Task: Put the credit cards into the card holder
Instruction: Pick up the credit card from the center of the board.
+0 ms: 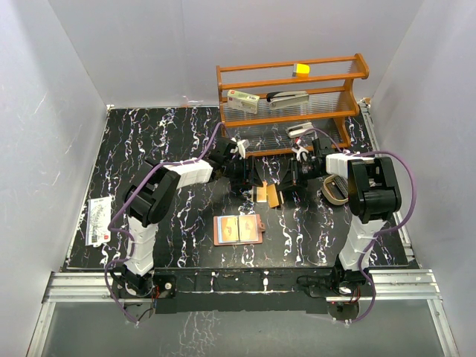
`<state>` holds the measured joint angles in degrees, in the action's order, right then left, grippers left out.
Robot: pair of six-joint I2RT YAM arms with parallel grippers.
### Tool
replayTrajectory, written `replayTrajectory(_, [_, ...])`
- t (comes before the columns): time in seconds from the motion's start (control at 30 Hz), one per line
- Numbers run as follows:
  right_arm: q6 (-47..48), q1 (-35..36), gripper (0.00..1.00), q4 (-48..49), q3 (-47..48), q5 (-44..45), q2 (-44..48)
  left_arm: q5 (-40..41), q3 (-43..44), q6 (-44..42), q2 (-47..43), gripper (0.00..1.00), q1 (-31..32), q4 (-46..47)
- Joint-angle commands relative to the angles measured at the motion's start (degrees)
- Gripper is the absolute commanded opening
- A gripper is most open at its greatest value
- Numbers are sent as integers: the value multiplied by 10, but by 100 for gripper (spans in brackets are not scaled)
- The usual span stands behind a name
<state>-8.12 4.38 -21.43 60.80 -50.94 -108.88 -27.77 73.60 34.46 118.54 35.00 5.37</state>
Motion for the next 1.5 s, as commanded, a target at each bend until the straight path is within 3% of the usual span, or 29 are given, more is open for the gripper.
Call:
replayTrajectory(0.0, [21, -1, 0, -8, 24, -17, -13, 40, -7, -35, 26, 57, 9, -85])
replayTrajectory(1.0, [-38, 0, 0, 54, -15, -68, 40, 43, -34, -45, -3, 65, 1, -85])
replayTrajectory(1.47, [-107, 10, 0, 140, -42, -105, 46, 21, -58, -31, -14, 66, -10, -55])
